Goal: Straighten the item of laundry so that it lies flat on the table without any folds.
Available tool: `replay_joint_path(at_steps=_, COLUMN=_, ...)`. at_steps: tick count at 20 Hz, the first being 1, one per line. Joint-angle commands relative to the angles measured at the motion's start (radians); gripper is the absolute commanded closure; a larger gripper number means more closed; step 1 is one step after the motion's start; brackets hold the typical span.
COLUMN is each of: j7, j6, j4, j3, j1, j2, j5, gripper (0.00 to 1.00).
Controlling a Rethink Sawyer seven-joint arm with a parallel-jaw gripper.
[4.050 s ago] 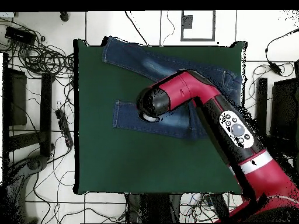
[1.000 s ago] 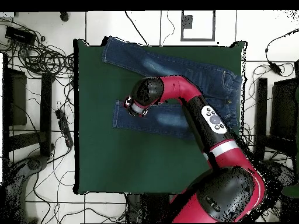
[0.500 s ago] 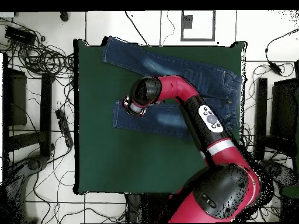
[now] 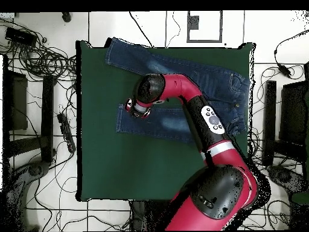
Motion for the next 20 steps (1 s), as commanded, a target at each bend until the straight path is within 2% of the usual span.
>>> replay_joint_path(at_steps=1, j7=-0.372, j6=-0.001, j4=-0.153, j3=-0.079, j1=0.099, j2=0.166, j5=-0.061, gripper=1.0)
replay_joint_path(at_steps=5, j7=-0.432, j6=0.014, j4=-0.209, j3=-0.062, j1=0.111, j2=0.198, j5=-0.057, gripper=1.0)
replay_joint_path(at_steps=10, j7=-0.451, j6=-0.015, j4=-0.232, j3=-0.043, j1=0.113, j2=0.207, j5=-0.043, gripper=1.0)
replay_joint_path(at_steps=17, j7=-0.453, j6=-0.017, j4=-0.164, j3=-0.02, j1=0.085, j2=0.166, j5=0.019, gripper=1.0)
replay_joint_path(at_steps=19, j7=-0.457, j6=-0.038, j4=-0.148, j3=-0.005, j1=0.077, j2=0.155, j5=0.031, gripper=1.0)
replay_joint_path(at_steps=20, j7=-0.462, j6=-0.088, j4=-0.133, j3=0.008, j1=0.068, j2=0.147, j5=0.028, gripper=1.0)
